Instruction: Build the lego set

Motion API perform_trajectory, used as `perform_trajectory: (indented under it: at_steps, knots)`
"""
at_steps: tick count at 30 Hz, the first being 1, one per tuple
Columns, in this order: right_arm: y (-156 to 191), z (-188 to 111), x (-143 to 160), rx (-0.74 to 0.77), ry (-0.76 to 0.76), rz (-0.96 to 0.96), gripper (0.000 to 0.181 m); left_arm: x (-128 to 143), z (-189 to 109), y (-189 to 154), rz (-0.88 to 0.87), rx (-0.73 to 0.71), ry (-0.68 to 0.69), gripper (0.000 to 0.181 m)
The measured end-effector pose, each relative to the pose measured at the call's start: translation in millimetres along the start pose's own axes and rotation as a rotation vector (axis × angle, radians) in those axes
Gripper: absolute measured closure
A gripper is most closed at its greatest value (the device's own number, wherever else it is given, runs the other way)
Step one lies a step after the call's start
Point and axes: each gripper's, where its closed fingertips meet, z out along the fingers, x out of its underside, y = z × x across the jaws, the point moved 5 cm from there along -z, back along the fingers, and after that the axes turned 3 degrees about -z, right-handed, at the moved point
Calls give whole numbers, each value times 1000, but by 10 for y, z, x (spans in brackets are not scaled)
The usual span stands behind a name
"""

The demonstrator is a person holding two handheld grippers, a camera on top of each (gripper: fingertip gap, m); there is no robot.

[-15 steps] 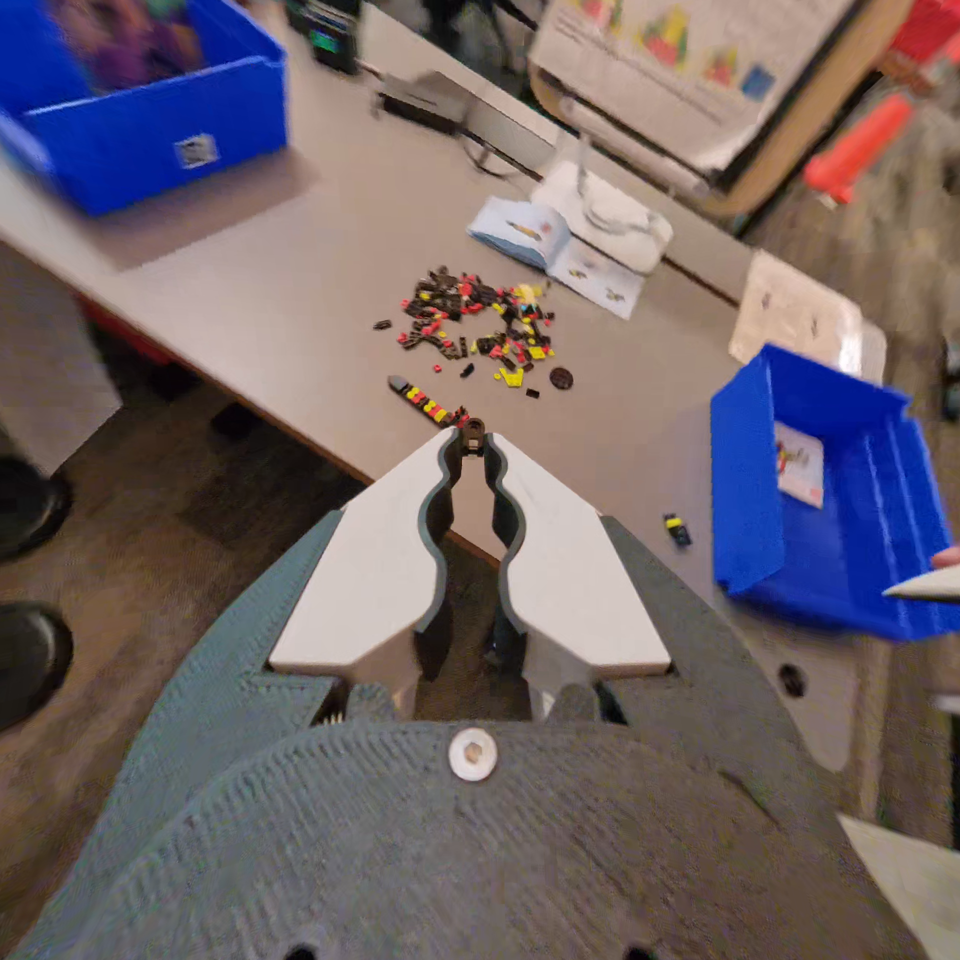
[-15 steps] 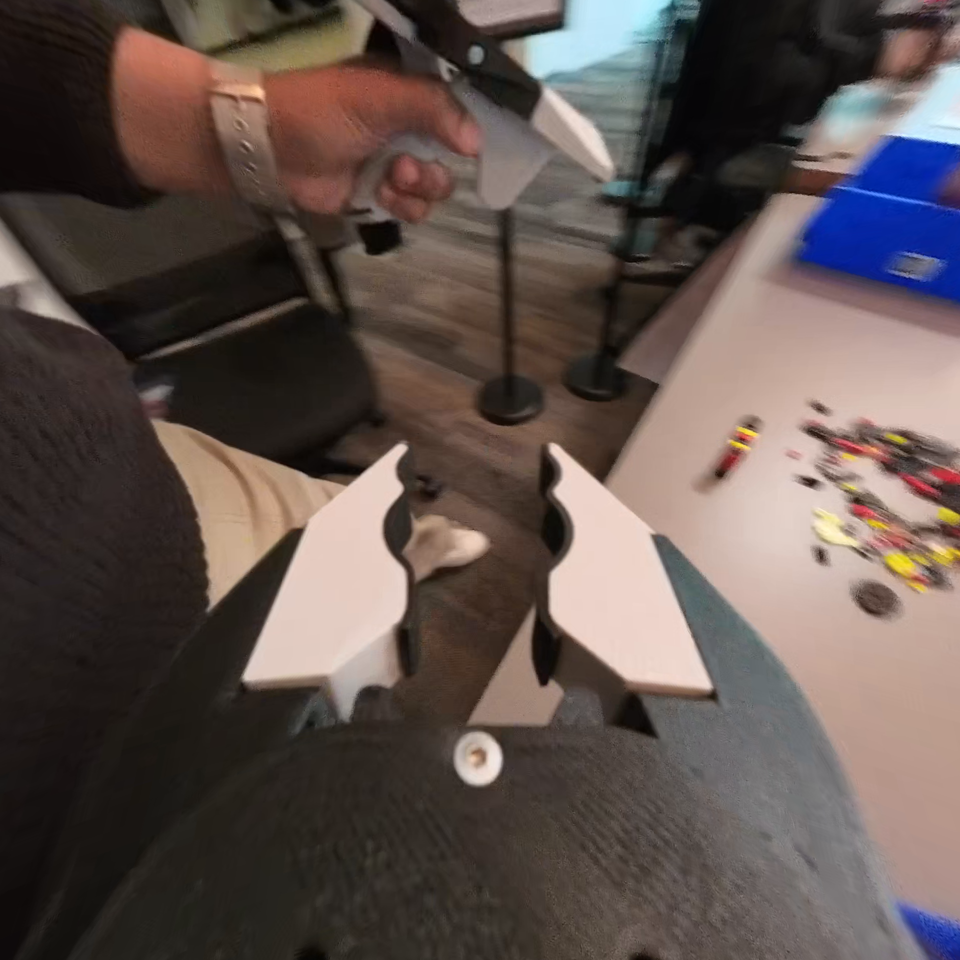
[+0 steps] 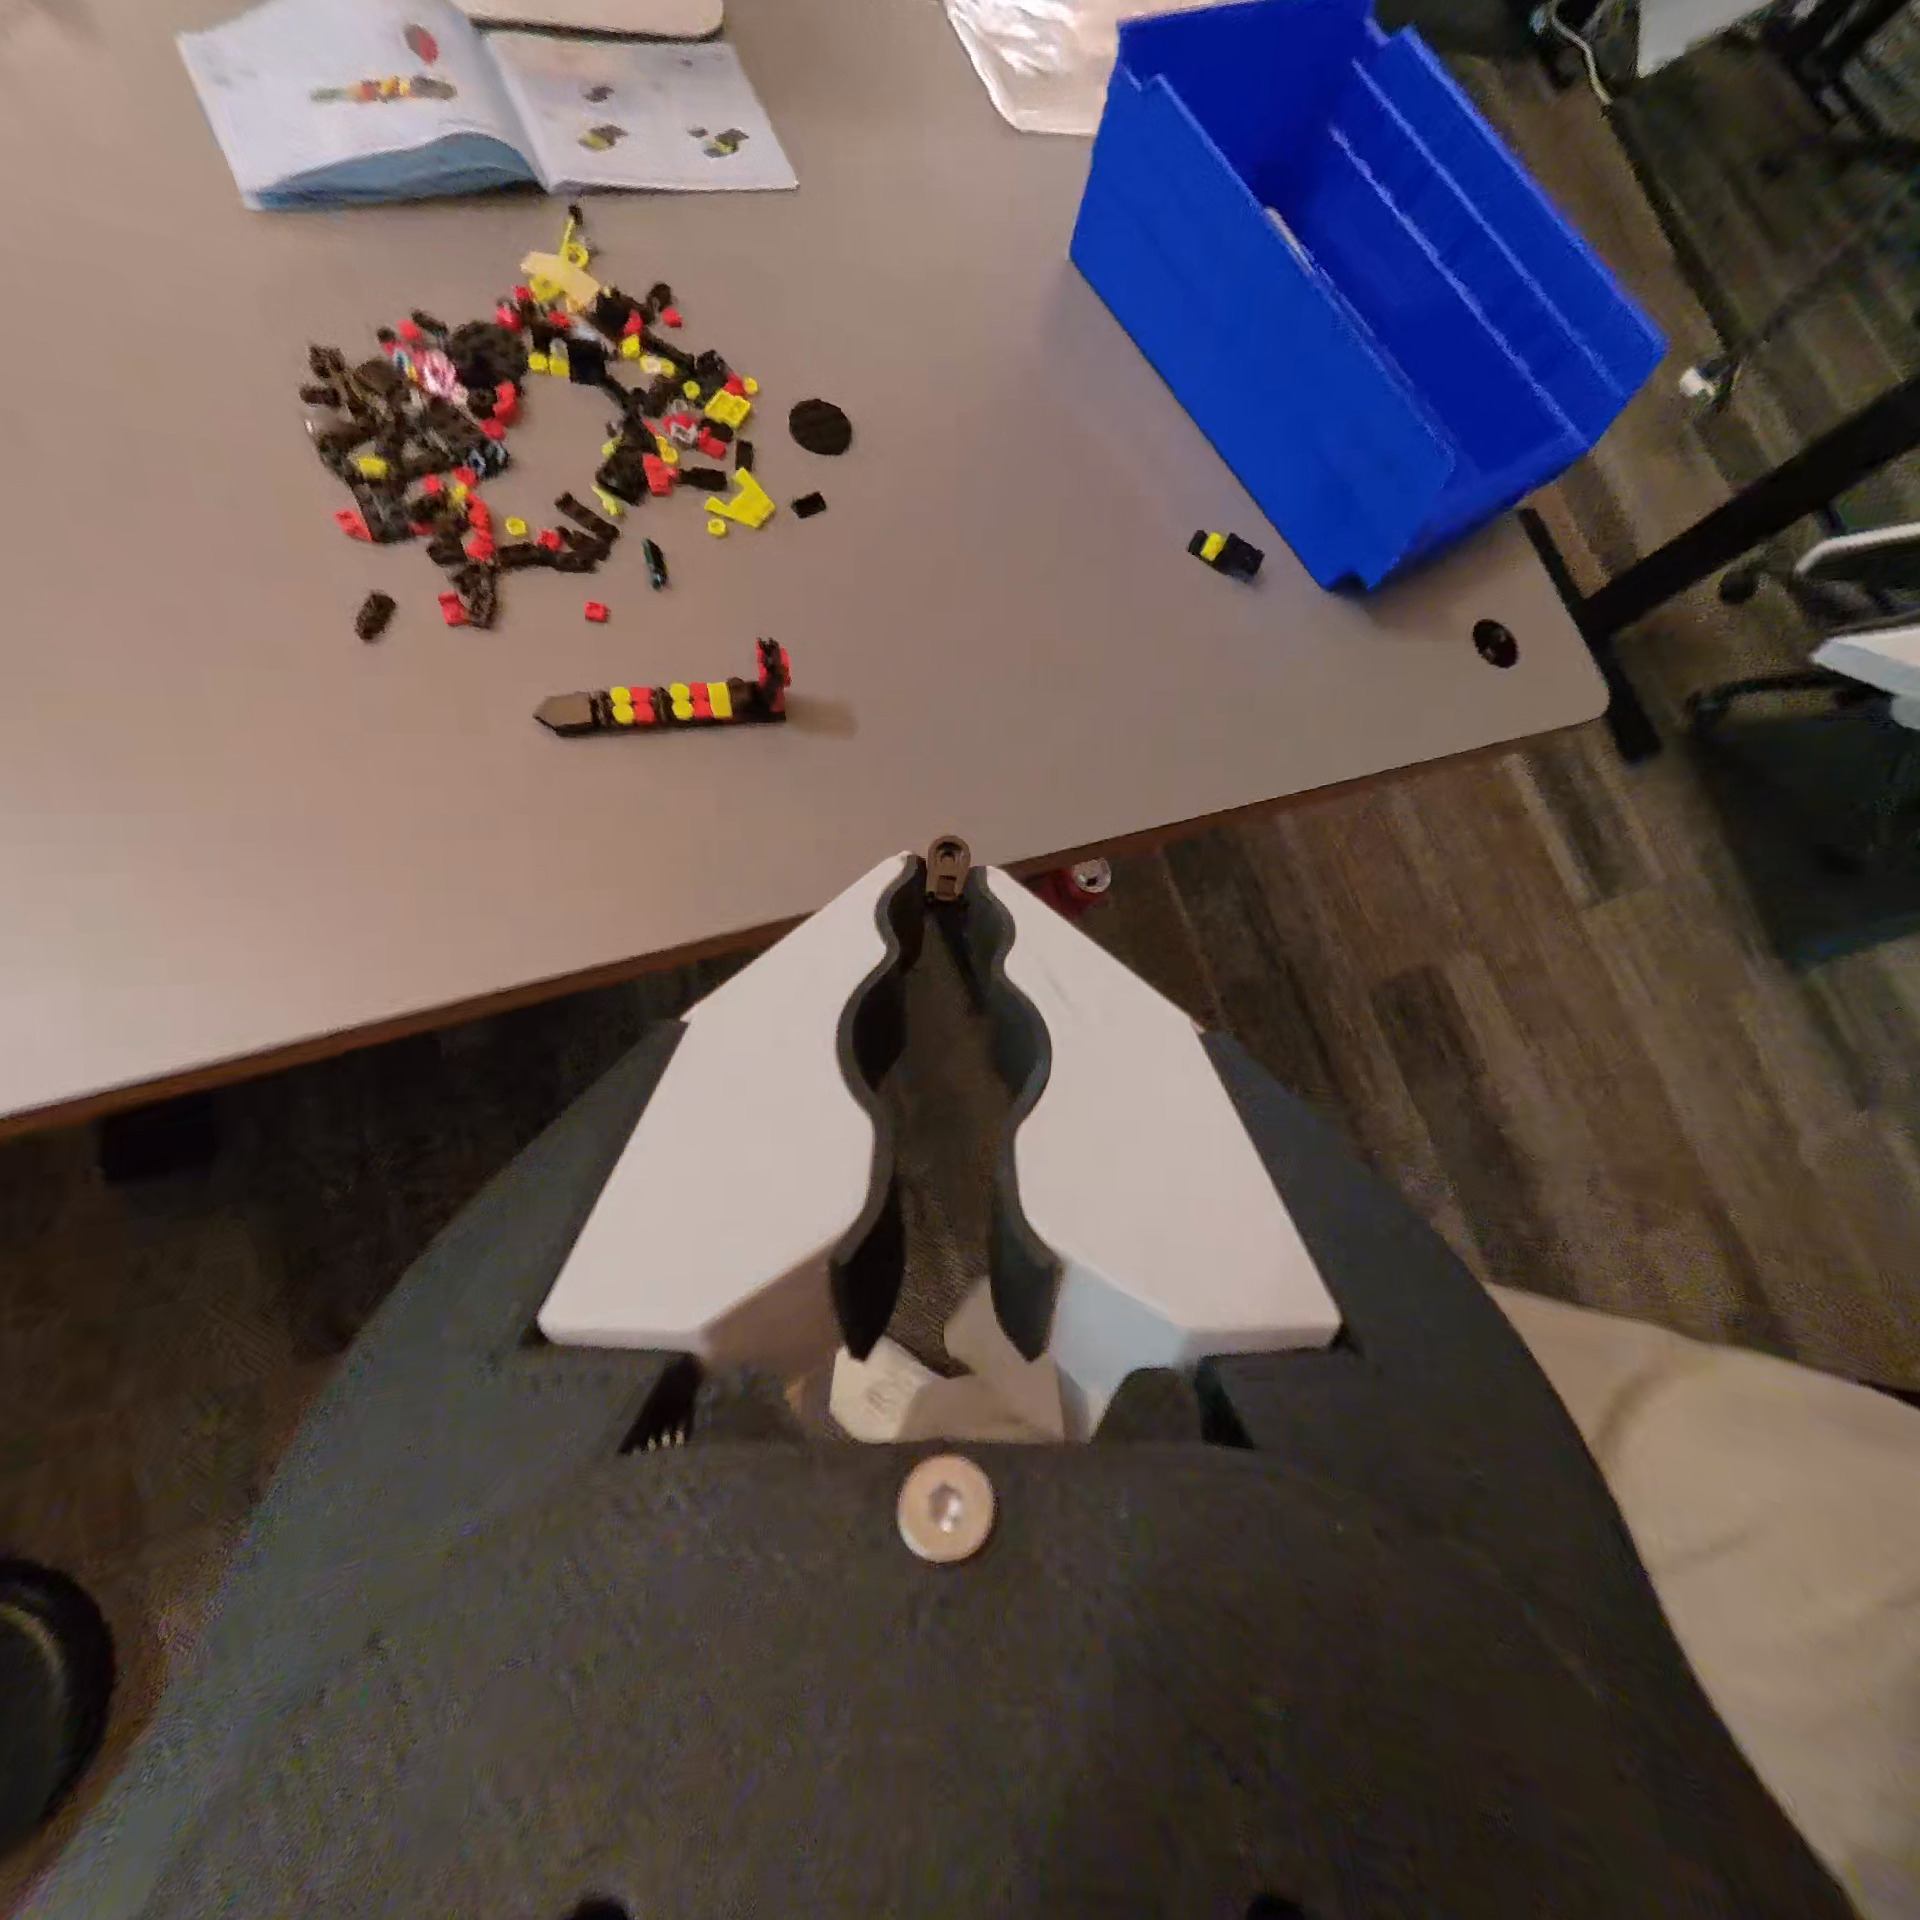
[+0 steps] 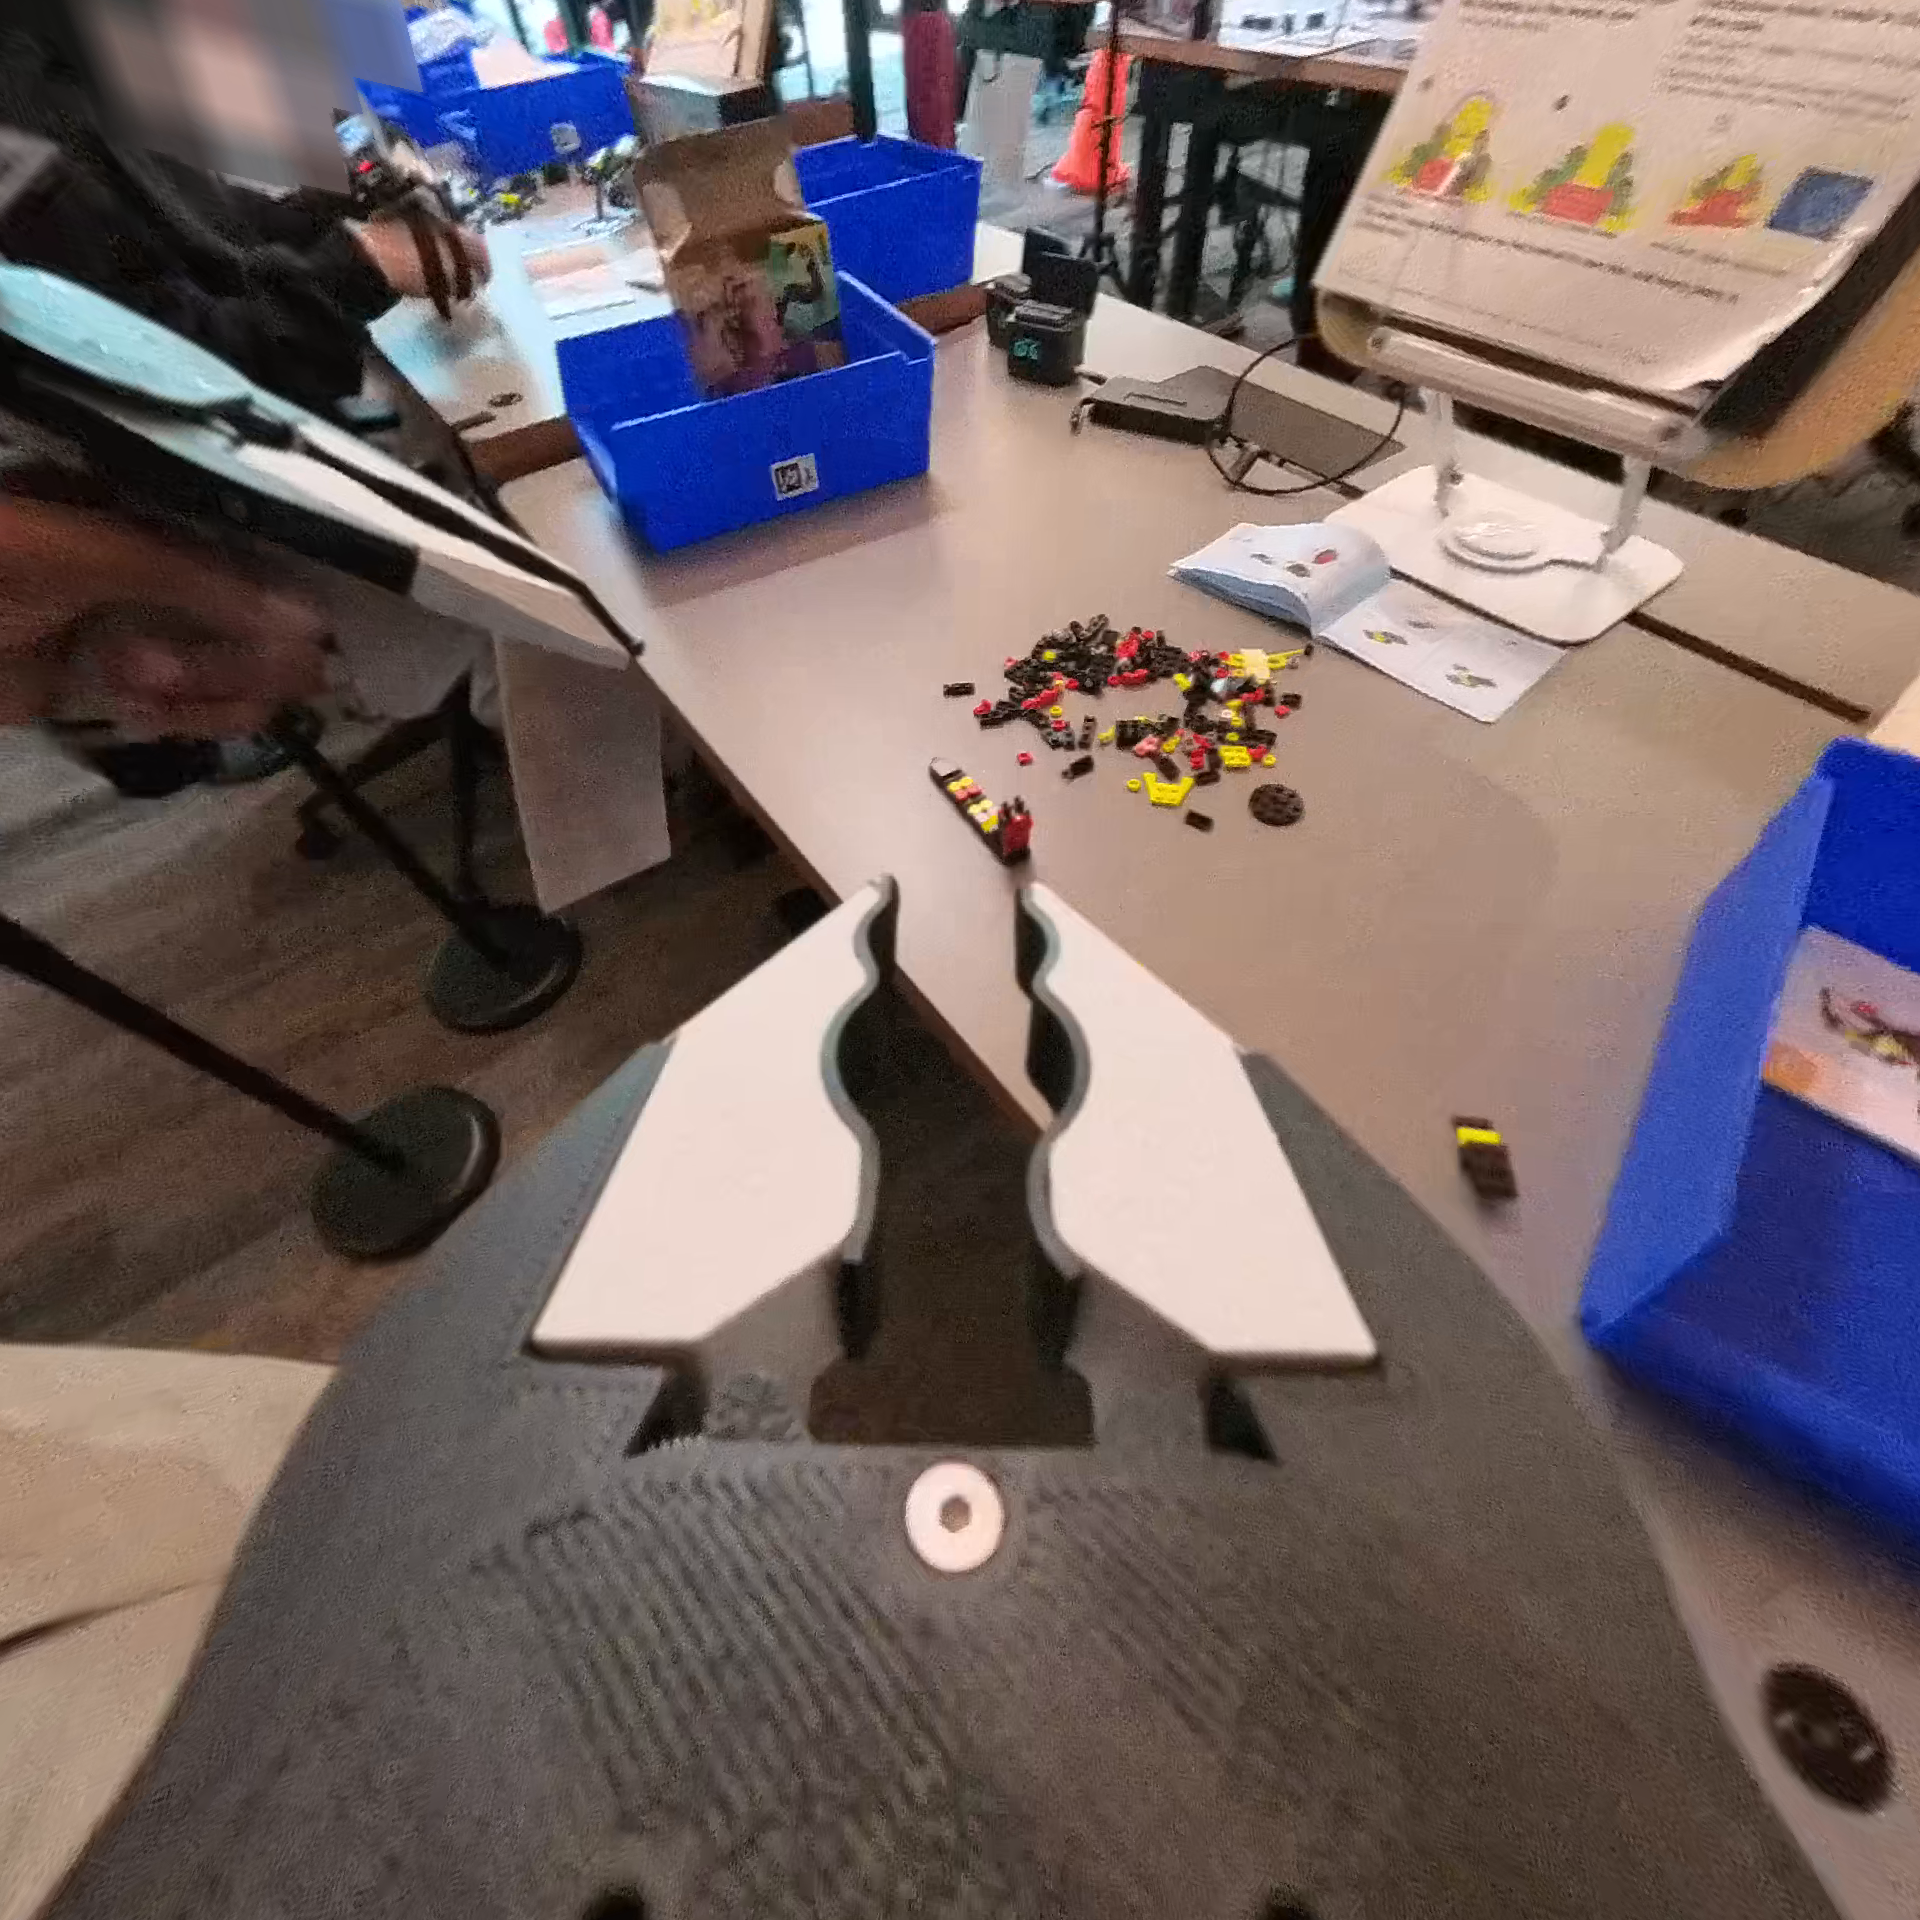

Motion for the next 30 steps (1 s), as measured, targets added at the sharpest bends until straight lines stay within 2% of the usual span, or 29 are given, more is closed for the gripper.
perform_trajectory:
  at_steps: [4, 10, 14, 19, 24, 28, 30]
  knots:
    - [208, -119, 30, 49, -94, 121, 164, -90, 74, 6, 81, 102, -76, 173]
    - [478, -505, -30, 114, -131, 190, 162, -68, 143, -352, 194, 250, -54, 173]
    - [505, -810, 153, 229, -109, 177, 164, -49, 168, -473, 172, 215, -50, 173]
    - [438, -1040, 427, 272, -119, 274, 164, 237, 148, -504, 146, 202, 9, 173]
    - [327, -974, 524, 248, -169, 288, 165, 519, 144, -236, 191, -18, 12, 173]
    - [301, -792, 886, 208, -235, 268, 163, 955, 440, -75, 146, -4, 18, 172]
    - [394, -684, 1116, 130, -282, 274, 163, 1215, 646, -34, 151, 18, 9, 173]
